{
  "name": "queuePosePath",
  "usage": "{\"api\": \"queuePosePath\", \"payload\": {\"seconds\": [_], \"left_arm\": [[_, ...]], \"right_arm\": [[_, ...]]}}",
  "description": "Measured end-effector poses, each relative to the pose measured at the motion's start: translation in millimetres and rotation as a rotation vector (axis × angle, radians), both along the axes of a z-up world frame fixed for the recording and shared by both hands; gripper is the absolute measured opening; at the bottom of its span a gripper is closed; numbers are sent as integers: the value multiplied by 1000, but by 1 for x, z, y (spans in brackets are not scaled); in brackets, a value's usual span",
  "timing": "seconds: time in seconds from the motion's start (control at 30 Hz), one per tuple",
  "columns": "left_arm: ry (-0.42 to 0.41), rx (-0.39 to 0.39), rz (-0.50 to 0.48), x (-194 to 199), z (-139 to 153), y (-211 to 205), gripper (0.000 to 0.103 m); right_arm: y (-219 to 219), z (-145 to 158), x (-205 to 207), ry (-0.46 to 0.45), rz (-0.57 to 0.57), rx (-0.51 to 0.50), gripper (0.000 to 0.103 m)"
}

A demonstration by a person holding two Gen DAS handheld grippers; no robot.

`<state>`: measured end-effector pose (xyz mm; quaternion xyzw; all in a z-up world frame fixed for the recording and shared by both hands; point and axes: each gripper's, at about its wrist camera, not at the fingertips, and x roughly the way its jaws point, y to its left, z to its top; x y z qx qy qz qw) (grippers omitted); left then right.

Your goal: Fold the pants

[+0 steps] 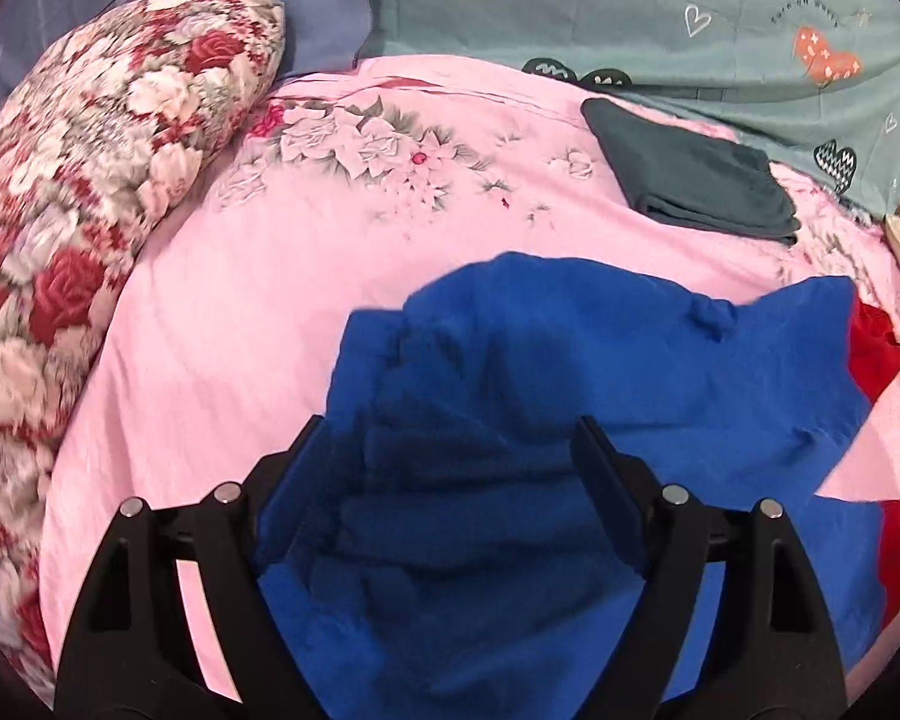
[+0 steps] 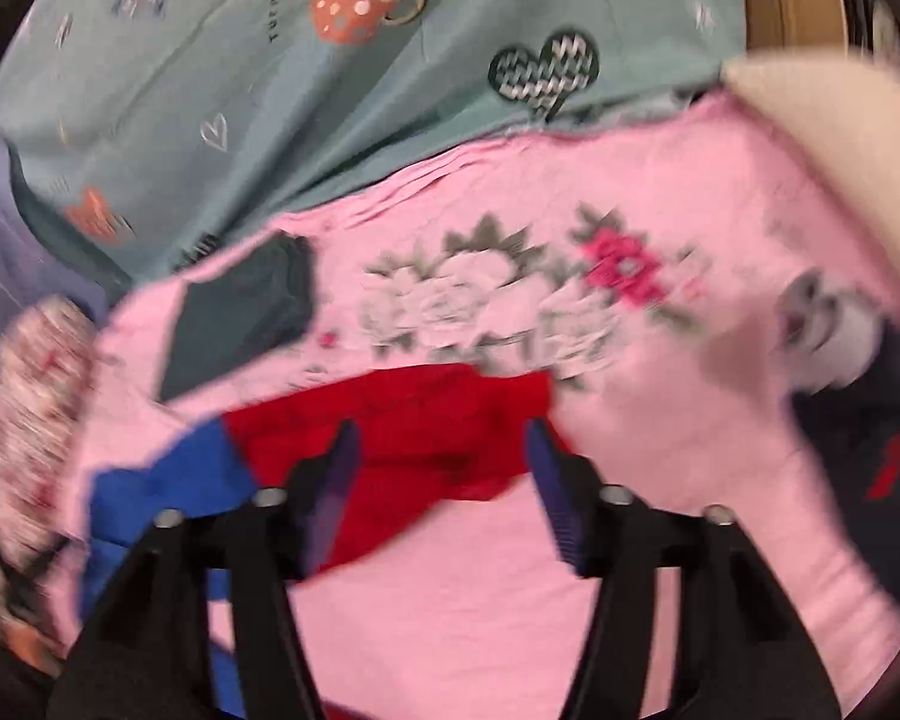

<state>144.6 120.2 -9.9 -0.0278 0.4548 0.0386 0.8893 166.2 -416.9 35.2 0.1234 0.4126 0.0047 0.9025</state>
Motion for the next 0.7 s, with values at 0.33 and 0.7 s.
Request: {"api": "queuePosePath", "payload": {"seconds": [0.33, 0.7], "left_arm": [[103, 13, 65, 56, -43, 20, 87], [55, 85, 31, 86, -47, 3, 99]], "right_arm": [[-26, -94, 50, 142, 37, 126, 40], [-22, -37, 16, 228, -35, -337, 30]]}}
